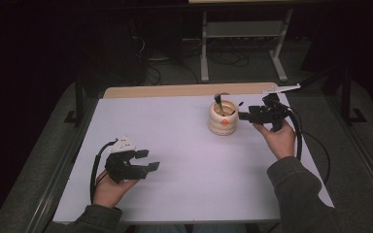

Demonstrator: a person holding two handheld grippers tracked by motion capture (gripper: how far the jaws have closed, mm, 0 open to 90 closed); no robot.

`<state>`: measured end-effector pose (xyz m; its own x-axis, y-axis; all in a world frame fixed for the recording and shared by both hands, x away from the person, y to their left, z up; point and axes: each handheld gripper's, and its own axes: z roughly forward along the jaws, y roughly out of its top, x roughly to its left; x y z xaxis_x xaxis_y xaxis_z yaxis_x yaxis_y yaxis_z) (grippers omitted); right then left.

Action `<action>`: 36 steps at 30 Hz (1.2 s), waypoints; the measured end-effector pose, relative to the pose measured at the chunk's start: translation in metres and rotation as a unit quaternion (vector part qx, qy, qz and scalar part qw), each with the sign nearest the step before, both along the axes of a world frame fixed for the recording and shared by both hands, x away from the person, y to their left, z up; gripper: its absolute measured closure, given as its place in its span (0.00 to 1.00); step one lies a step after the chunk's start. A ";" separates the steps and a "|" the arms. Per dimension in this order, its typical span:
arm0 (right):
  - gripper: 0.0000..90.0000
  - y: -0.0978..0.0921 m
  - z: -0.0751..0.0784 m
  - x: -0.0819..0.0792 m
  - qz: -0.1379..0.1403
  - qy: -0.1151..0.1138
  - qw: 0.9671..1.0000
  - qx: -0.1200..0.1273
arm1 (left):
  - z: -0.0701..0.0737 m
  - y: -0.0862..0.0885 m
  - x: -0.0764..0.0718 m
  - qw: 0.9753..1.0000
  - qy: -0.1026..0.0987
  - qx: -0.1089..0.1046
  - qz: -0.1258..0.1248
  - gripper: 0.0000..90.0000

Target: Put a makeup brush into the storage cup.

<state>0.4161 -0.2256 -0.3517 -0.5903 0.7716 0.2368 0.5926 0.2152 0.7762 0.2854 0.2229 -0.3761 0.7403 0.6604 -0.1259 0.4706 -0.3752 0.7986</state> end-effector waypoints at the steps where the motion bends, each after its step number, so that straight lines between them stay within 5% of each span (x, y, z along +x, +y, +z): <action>1: 0.42 0.000 0.000 0.000 0.000 0.000 1.000 0.000 | 0.000 0.001 0.000 1.000 -0.002 0.000 0.001 0.40; 9: 0.37 0.008 0.001 -0.016 0.018 -0.024 1.000 0.001 | 0.002 0.006 -0.001 1.000 -0.006 0.000 0.003 0.40; 36: 0.32 0.016 -0.006 -0.045 0.036 -0.037 0.999 0.002 | 0.002 0.017 0.001 1.000 -0.013 -0.001 0.017 0.32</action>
